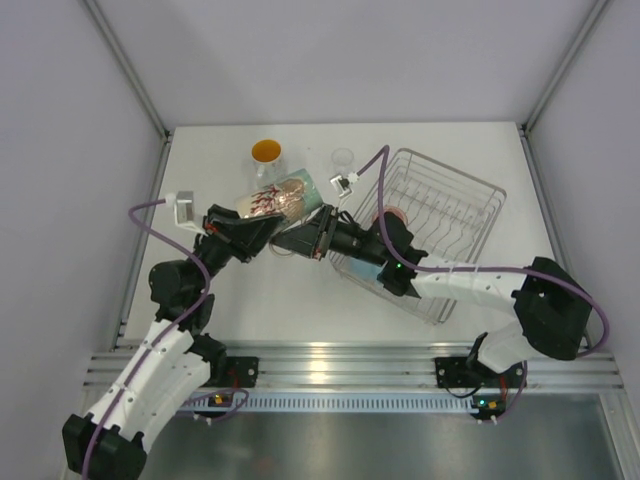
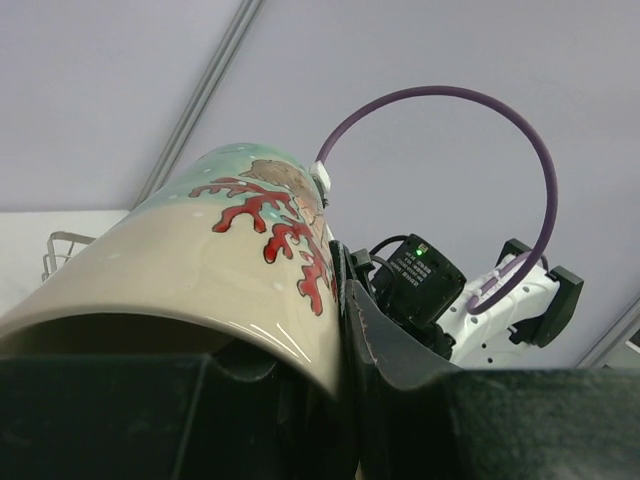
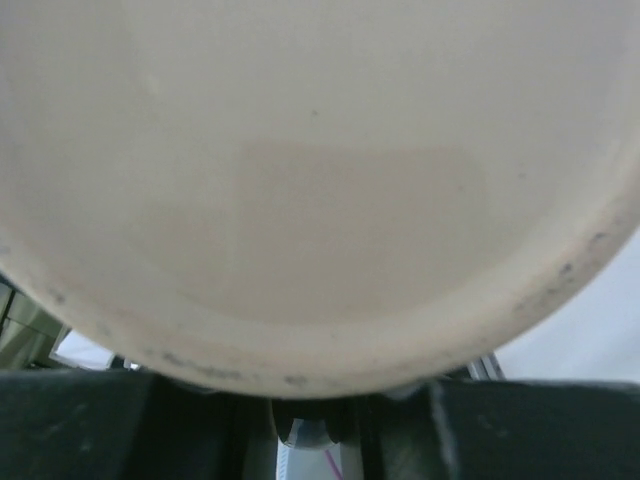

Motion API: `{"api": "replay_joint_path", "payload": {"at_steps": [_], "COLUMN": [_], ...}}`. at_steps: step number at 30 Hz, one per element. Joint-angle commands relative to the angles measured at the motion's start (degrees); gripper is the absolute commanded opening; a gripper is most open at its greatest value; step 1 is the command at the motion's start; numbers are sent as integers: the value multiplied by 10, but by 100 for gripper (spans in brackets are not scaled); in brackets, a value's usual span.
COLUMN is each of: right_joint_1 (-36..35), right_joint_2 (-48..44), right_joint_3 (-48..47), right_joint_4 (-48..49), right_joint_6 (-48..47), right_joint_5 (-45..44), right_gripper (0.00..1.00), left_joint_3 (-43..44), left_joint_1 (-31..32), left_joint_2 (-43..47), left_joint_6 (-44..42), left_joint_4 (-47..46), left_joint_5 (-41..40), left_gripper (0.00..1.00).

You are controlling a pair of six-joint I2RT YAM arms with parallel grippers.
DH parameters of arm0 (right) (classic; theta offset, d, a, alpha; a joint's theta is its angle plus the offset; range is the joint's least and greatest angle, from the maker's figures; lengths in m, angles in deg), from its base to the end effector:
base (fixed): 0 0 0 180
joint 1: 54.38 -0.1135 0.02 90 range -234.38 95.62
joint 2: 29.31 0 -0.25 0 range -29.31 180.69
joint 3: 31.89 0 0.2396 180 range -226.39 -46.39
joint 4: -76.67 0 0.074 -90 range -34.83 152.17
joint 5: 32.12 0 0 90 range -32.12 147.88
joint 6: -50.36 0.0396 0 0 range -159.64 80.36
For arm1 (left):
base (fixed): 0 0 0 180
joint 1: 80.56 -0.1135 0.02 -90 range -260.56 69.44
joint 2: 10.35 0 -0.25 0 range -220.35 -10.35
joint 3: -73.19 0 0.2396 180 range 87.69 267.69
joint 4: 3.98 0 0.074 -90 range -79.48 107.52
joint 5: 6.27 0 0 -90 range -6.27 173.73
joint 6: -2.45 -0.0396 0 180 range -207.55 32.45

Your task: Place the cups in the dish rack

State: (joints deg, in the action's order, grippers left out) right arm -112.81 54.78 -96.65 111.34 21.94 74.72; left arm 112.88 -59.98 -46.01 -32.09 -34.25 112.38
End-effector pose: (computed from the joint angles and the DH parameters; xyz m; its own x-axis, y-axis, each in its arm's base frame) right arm 0.1621 0.2857 0.3125 -0.7799 0.3386 -0.5264 -0.5795 -0.0730 0.8117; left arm 0.1298 -0.0690 0.3374 -0.2604 -0.6744 -0.6909 0.8197 0.2237 -0.5273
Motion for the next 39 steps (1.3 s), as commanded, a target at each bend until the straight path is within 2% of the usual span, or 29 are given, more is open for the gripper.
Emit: {"api": "replay_joint_path", "payload": {"at_steps": [1, 2, 3, 4, 10, 12, 14, 20, 31, 36, 38, 39], "right_joint_1": [-9, -10, -10, -10, -9, -6, -2, 14, 47, 80, 96, 102], "right_joint_2": [5, 5, 5, 5, -16, -34, -47, -96, -143, -181, -193, -205], "right_joint_3": [-53, -51, -48, -45, -13, 11, 30, 82, 132, 155, 170, 175], "right_joint_4": [66, 75, 80, 88, 111, 123, 124, 138, 140, 101, 96, 93], "right_joint_6": [-5, -4, -1, 1, 2, 1, -1, -8, 3, 2, 4, 6], "right_joint_5": [42, 46, 49, 54, 56, 42, 22, -25, -48, -52, -52, -52], "right_gripper": [19, 15, 3, 0, 0, 0, 0, 0, 0, 0, 0, 0], "left_joint_3": [20, 19, 17, 16, 11, 9, 4, -9, -9, -8, -8, -8], "left_joint_1": [17, 17, 17, 17, 17, 17, 17, 17, 20, 21, 20, 20], "left_joint_2": [-9, -10, -13, -13, -31, -36, -39, -42, -54, -60, -61, -62], "left_joint_6": [3, 3, 3, 3, 10, 17, 19, 20, 22, 27, 27, 27], "left_joint_4": [-32, -32, -32, -32, -32, -32, -32, -32, -32, -32, -32, -32], "left_joint_5": [64, 66, 69, 71, 75, 73, 69, 62, 58, 61, 60, 60], "left_gripper": [0, 0, 0, 0, 0, 9, 24, 47, 65, 72, 98, 98]}}
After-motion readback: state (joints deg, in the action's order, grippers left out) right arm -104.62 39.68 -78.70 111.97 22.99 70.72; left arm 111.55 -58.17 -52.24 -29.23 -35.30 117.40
